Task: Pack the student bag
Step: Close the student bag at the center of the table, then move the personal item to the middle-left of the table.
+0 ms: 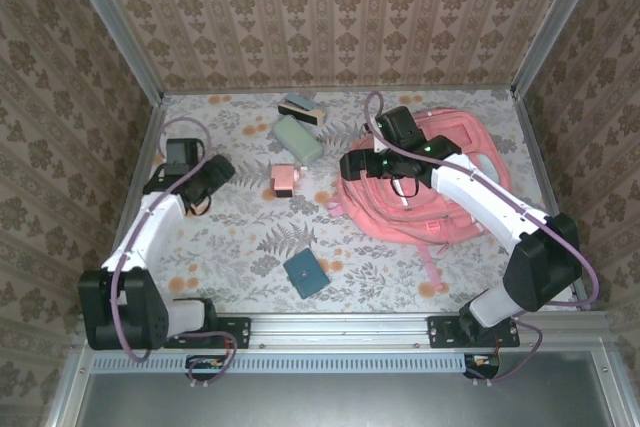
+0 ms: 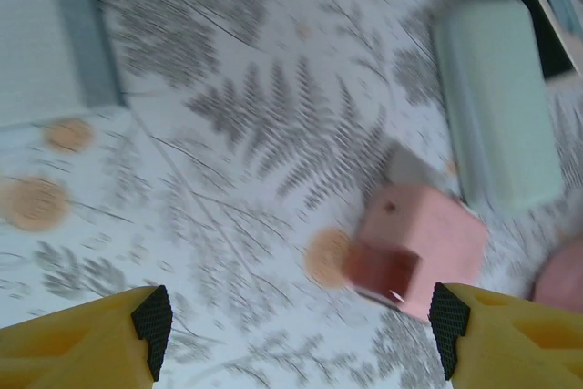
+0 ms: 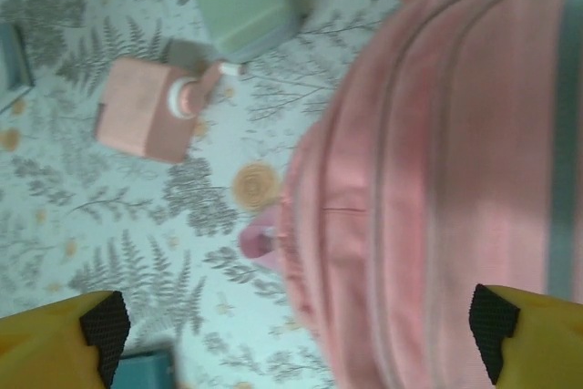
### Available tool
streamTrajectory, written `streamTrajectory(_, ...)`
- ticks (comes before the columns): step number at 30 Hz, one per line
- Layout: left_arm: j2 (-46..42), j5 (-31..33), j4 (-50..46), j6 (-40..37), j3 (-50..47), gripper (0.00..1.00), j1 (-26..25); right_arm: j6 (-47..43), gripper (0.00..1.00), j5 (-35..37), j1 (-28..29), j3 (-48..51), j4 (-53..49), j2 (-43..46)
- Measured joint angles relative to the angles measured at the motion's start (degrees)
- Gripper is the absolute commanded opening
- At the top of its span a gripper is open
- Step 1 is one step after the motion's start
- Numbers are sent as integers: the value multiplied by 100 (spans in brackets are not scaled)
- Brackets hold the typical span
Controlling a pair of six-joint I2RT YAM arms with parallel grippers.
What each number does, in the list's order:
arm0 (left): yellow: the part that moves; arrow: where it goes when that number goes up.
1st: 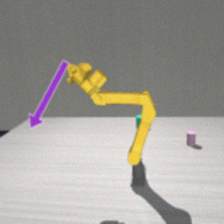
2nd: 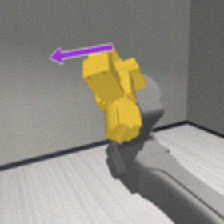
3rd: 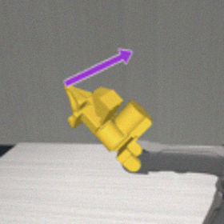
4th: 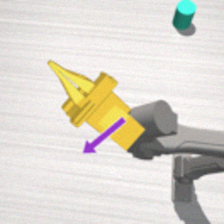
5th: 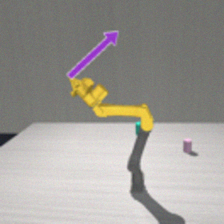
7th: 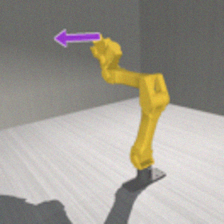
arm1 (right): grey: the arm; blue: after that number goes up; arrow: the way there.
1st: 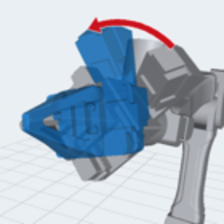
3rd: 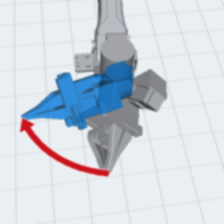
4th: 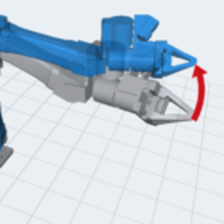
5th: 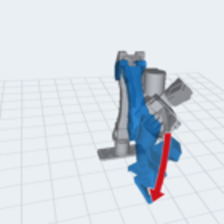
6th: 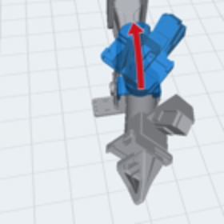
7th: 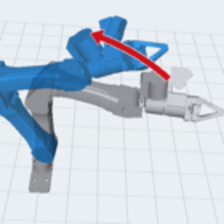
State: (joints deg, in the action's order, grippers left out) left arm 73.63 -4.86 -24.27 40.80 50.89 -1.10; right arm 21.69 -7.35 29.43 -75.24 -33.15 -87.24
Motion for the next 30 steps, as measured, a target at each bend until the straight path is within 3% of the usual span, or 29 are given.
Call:
streamTrajectory(6, 1193, -391, 63, -254, 461, 78, 743, 219, 99, -52, 437, -4, 125, -179)
streamTrajectory(18, 3169, -776, 302, -481, 1740, 74, 1237, 407, 100, -39, 970, -24, 133, -363)
streamTrajectory(25, 3012, -1029, 896, -216, 1196, 73, 1113, 404, 100, -39, 1045, -24, 166, -391)
streamTrajectory(30, 2354, -1128, 1453, 179, 251, 73, 603, 404, 100, -48, 1165, -107, 337, -688)
